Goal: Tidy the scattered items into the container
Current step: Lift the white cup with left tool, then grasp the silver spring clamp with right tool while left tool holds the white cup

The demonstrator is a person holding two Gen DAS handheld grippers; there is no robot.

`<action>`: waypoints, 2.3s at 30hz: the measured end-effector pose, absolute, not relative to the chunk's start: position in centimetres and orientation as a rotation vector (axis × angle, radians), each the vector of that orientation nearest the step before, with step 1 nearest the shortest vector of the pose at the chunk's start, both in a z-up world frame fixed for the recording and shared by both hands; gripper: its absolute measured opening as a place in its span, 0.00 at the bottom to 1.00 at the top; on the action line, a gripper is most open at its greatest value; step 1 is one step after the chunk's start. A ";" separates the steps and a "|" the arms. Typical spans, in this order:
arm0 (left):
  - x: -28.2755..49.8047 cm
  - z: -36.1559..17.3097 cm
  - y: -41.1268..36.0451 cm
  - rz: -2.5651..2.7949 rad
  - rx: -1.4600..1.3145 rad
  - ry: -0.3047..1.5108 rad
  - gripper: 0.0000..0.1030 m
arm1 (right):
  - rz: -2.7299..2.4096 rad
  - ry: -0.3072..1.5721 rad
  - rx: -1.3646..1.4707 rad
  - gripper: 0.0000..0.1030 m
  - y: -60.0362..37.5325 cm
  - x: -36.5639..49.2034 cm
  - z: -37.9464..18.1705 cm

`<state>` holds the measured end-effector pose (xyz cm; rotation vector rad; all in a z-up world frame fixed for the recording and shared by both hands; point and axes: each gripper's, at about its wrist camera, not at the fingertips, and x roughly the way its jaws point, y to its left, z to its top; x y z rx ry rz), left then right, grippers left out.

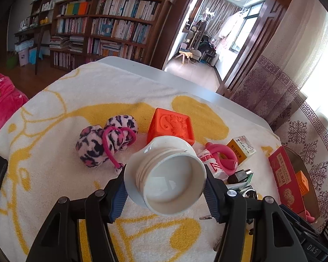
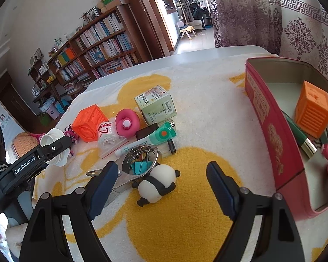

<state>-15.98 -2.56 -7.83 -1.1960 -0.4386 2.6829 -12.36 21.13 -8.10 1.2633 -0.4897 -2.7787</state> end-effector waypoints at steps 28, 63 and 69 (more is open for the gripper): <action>-15.9 -8.4 -2.8 2.724 -1.217 -0.440 0.61 | -2.756 -0.445 1.250 0.85 20.1 -12.4 -8.3; -16.0 -8.9 -2.8 2.715 -1.244 -0.454 0.61 | -2.741 -0.526 1.280 0.85 21.3 -12.3 -8.7; -16.0 -8.8 -2.9 2.706 -1.245 -0.459 0.61 | -2.708 -0.416 1.308 0.85 19.9 -13.0 -8.9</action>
